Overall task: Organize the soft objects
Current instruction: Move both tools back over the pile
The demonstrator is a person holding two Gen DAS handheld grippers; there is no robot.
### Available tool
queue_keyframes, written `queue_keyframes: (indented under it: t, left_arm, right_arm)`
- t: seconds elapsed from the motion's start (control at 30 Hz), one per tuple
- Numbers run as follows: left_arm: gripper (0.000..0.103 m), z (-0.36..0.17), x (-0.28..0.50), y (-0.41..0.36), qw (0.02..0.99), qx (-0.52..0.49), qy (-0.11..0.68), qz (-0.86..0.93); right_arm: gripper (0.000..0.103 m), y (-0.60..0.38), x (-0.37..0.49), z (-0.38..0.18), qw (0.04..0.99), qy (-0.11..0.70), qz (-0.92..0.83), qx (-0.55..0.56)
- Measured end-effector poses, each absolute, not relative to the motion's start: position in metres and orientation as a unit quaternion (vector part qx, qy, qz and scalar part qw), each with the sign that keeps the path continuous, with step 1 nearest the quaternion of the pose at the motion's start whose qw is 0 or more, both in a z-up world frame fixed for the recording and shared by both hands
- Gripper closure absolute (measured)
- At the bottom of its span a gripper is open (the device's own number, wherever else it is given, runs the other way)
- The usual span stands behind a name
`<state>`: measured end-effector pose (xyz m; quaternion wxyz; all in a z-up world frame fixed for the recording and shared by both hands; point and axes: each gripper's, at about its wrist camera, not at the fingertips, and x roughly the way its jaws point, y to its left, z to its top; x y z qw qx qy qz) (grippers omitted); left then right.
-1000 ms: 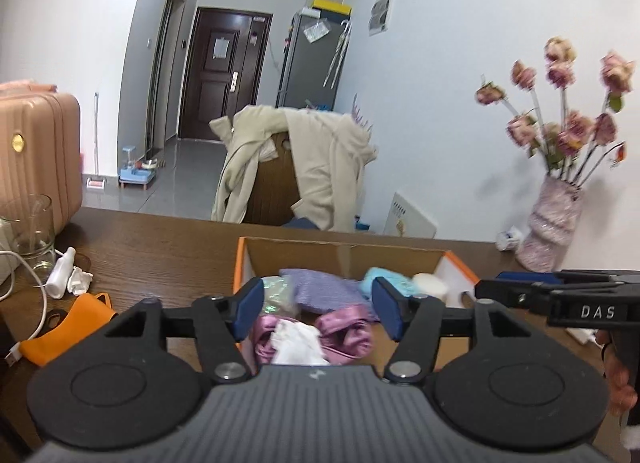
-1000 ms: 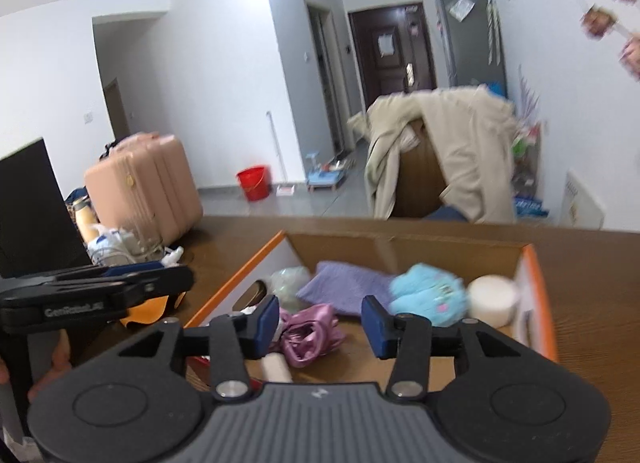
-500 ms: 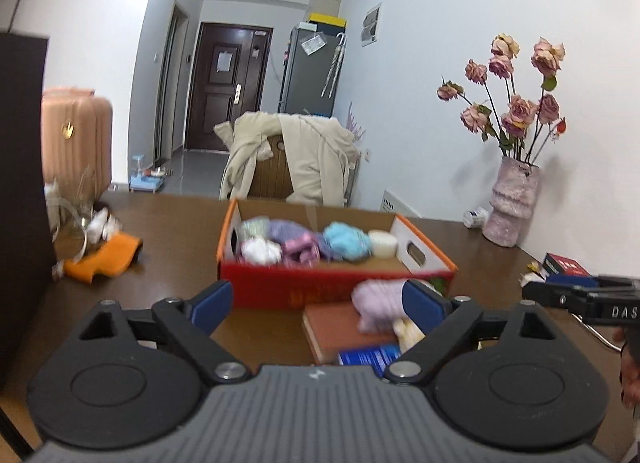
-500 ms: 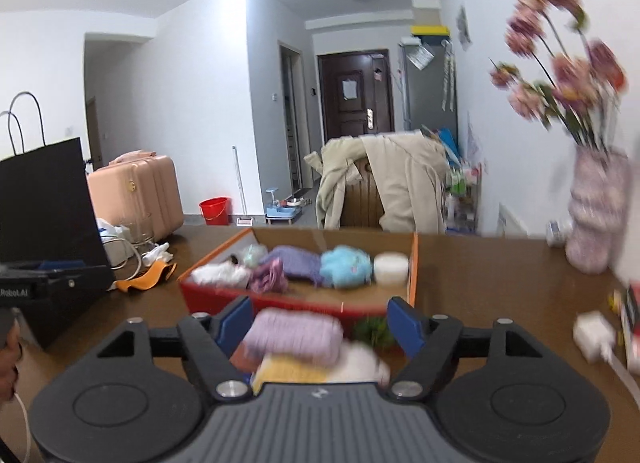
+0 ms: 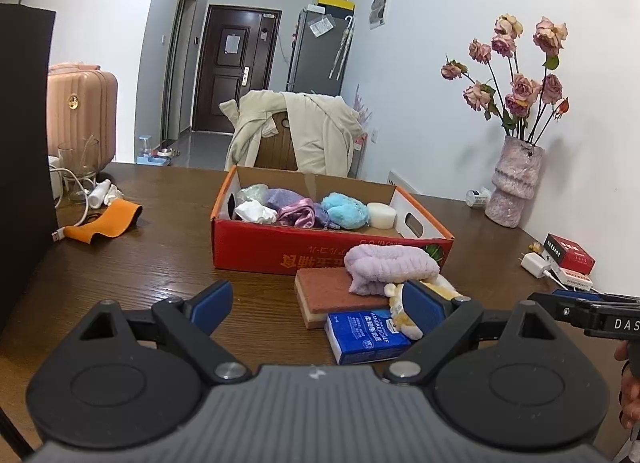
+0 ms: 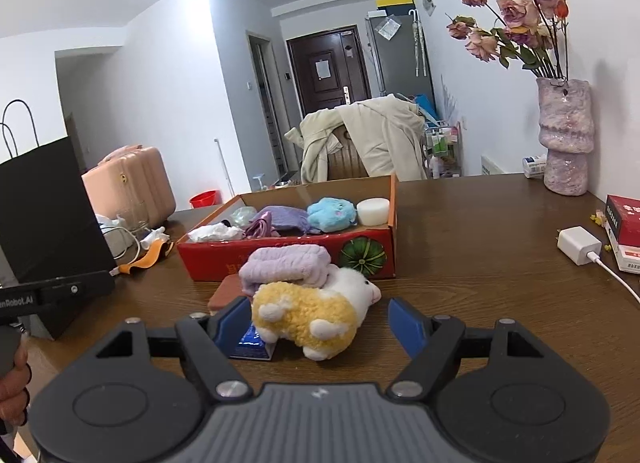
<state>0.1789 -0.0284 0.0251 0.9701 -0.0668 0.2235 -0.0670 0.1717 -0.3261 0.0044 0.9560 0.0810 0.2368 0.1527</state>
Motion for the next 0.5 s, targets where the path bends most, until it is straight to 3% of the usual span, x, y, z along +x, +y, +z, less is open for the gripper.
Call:
queue_keyframes:
  t: [0.43,0.5]
  left_arm:
    - [0.011,0.006,0.250,-0.041,0.957,-0.081,0.266,-0.081]
    - [0.015,0.002,0.266,-0.045,0.954,-0.083,0.275,-0.088]
  right_arm:
    - [0.030,-0.319,0.222,-0.008,0.949,0.260,0.156,0.088]
    - [0.033,-0.316,0.235,-0.009,0.948,0.262,0.159,0.088]
